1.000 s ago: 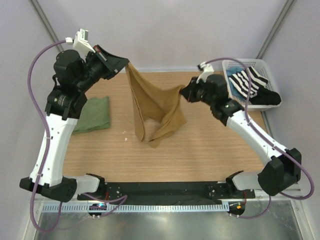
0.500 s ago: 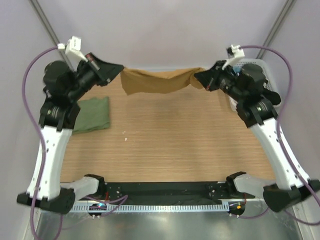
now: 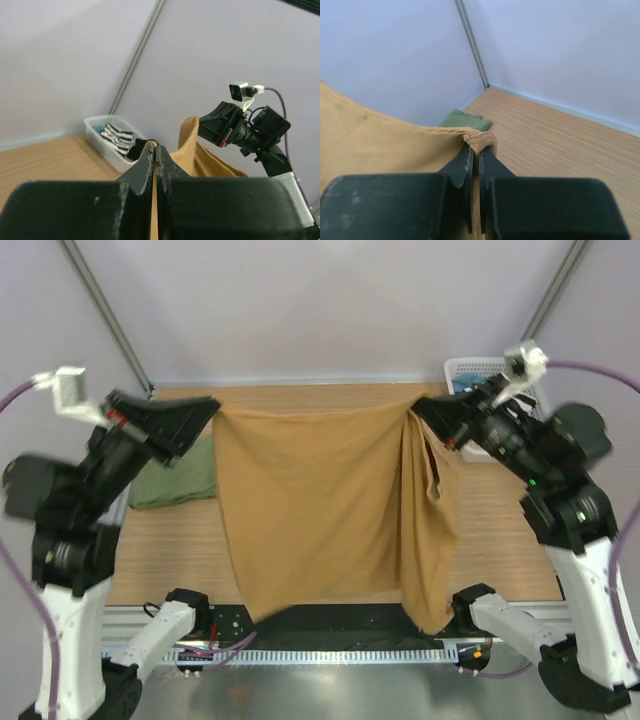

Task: Fold and stack the tank tops
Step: Flatten the tank top out

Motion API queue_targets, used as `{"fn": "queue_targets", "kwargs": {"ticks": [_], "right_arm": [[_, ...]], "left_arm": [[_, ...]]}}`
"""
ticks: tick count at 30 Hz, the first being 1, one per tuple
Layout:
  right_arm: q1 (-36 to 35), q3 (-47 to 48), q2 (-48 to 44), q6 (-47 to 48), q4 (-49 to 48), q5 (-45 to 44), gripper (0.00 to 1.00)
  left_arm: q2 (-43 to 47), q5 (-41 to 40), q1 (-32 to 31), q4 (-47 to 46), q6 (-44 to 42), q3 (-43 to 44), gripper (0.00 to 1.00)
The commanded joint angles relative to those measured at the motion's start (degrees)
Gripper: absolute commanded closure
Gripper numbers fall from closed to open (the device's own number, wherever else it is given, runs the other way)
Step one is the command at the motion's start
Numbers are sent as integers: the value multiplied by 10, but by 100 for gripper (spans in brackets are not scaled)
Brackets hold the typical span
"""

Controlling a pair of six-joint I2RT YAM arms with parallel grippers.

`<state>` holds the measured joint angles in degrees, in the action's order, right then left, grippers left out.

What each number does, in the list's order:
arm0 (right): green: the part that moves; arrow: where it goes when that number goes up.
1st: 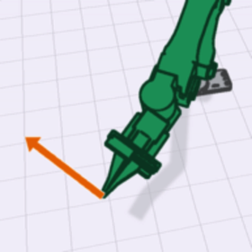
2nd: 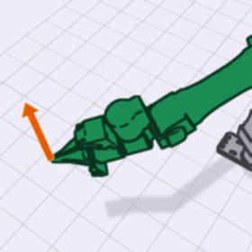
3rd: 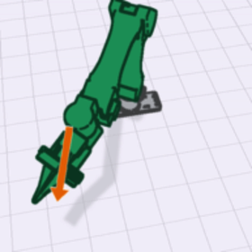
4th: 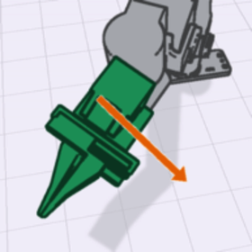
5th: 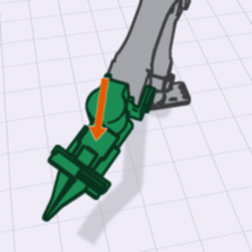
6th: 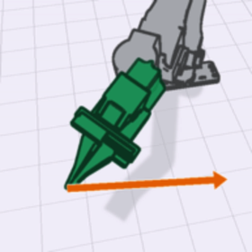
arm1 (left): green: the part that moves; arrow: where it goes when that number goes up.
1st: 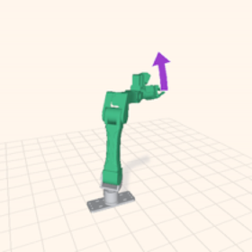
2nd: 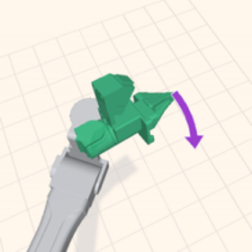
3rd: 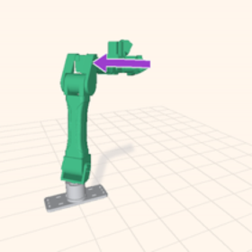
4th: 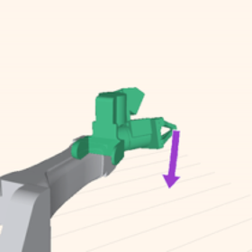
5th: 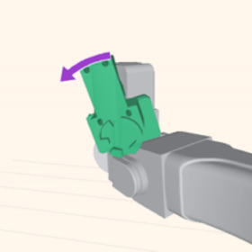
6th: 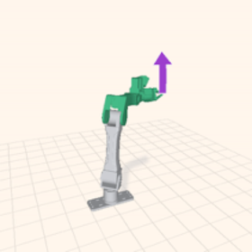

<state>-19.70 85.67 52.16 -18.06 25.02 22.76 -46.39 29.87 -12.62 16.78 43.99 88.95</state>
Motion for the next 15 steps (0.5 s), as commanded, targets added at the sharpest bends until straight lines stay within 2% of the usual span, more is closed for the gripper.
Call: {"fn": "queue_targets", "kwargs": {"ticks": [1,2,4,8,11,15], "right_arm": [[2,12,128,4,42,-49,99],[4,13,179,5,46,-57,99],[6,-7,224,1,35,-62,99],[21,-64,312,-19,-64,-59,99],[34,-67,405,-34,-108,-65,99],[46,-4,525,-43,-123,-69,99]], "left_arm": [[-142,-2,1,4,17,-31,100],[-162,-9,1,2,16,-48,100],[-209,-50,1,-26,11,-82,100],[-287,-107,2,-129,11,-213,100],[-384,-139,2,-196,22,-254,100],[-511,-162,8,-289,43,-258,100]]}}
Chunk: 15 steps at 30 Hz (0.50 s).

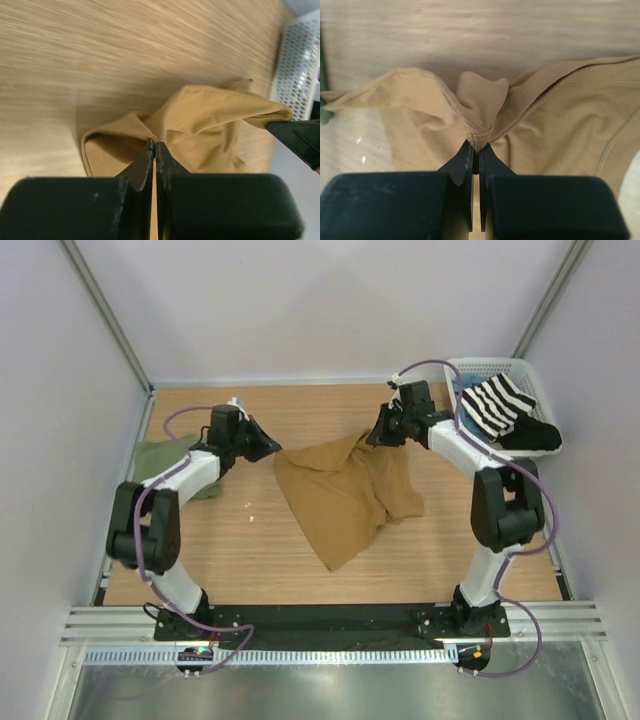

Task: Fold and stack the tank tops
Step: Flatten the tank top out

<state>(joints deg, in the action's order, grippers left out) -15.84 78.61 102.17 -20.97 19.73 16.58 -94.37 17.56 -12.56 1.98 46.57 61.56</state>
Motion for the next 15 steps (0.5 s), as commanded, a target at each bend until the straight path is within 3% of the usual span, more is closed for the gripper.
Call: {"fn": "queue_targets", "kwargs": {"ticks": [1,5,13,14,15], "right_arm": [[9,81,69,-15,-70,-9,99],[16,154,146,-10,-57,-25,99],[37,332,265,-3,-23,-64,98],[41,378,293,-7,-18,-71,92],[42,402,304,-11,-9,-78,75]], "left_arm": [[-53,-39,10,-146,21,34,100],[-157,-34,22,-149,34,98,100],[-235,-83,42,-125,48,206,100],[-252,-86,48,-122,56,216,100],[-259,-88,50,-120,56,226,100]]}}
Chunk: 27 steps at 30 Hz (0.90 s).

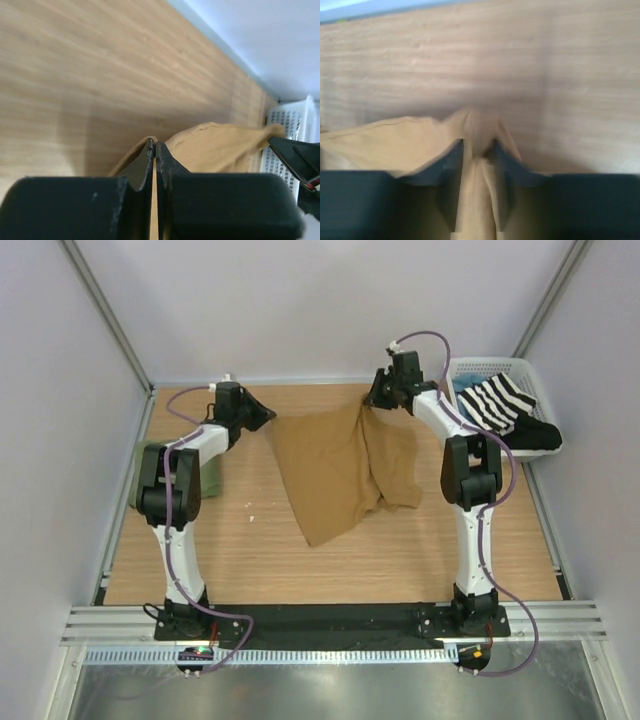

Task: Fold and stack the tank tops
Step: Flatten the tank top out

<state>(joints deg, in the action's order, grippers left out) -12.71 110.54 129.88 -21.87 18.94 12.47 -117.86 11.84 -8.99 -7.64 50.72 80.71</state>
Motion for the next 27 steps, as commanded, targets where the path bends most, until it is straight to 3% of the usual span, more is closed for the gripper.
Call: {"fn": "queue_targets", "kwargs": {"ticks": [1,2,3,4,5,6,10,16,21,23,27], "right_arm": [[12,105,38,-4,19,-44,58],[12,124,47,-5,29,-44,36],[13,153,52,-9,43,-48,33],[12,153,46,-10,56,-52,32],[12,129,35,-9,55,-55,32],[12,109,3,-7,51,-59,32],[14,-29,-100,-13,14,-89,36],[18,-182,-219,-33,57,-122,49],[16,-323,-334,-63,73,-145,52],[15,-396,-385,-68,66,-149,60],[16,-487,-453,-71,59,-148,60]], "left_arm": [[-33,-15,16,-20,9,57,98],[-38,-12,17,-5,4,67,72],[-38,-18,18,6,-3,78,56],[-33,-27,17,13,-6,79,49],[-27,-33,18,29,-10,78,26],[-17,-37,17,35,-14,68,20],[73,-59,15,62,-40,20,13],[211,-81,-35,150,-71,-78,15],[346,-98,-82,201,-55,-200,21],[379,-103,-110,227,-49,-228,23],[432,-113,-175,274,-52,-275,24]]}}
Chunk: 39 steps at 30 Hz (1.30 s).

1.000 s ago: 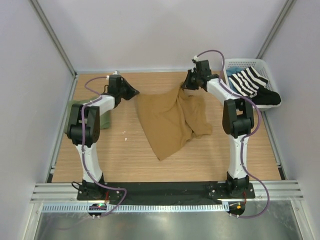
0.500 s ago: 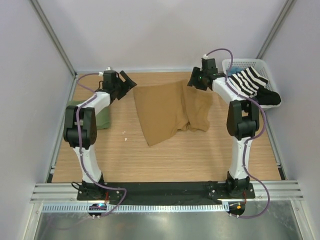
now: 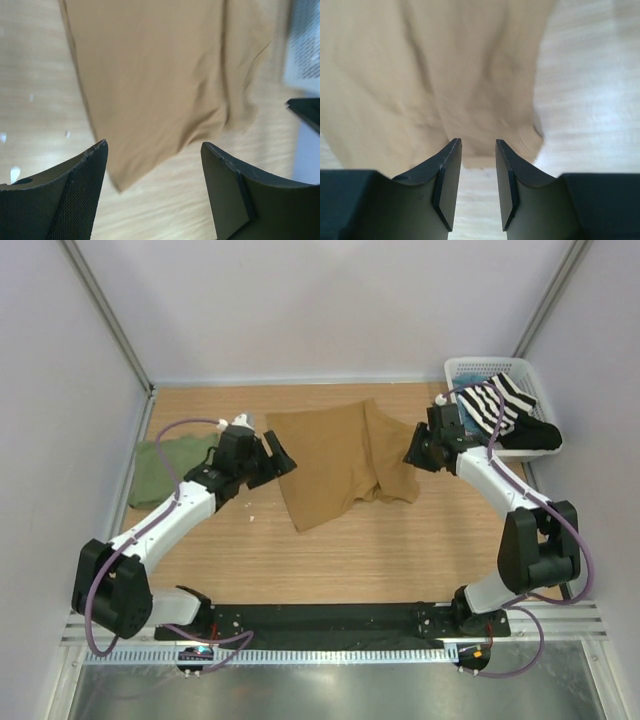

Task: Fold and stack the tank tops
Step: Flatten the tank top out

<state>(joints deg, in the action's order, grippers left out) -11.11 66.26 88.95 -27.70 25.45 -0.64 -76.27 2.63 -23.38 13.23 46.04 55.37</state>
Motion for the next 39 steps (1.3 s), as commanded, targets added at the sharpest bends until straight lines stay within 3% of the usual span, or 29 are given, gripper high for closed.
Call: {"fn": "queue_targets", "kwargs": {"ticks": [1,6,10,21,28,36,39], "right_arm": [[0,-59,-54,-14,-6,-13,60],[0,-130,-106,-12,-8,-20,60],[0,-154,-124,-23,-9,-32,61],[0,-166,-129,-26,-7,-37,62],[0,-171,-136,-25,-12,-41,65],[0,-184,-130,-32,-22,-69,65],[0,-190,-125,-38,-31,-69,57]], "left_arm": [[17,-41,-59,92,-3,-25,24],[32,-52,-116,113,47,-70,27],[23,-76,-161,101,77,-90,39],[-89,-81,-175,59,84,-91,39],[-143,-96,-177,57,81,-65,60],[-151,-99,-192,57,85,-66,75],[-146,-96,-191,44,85,-77,86]]}}
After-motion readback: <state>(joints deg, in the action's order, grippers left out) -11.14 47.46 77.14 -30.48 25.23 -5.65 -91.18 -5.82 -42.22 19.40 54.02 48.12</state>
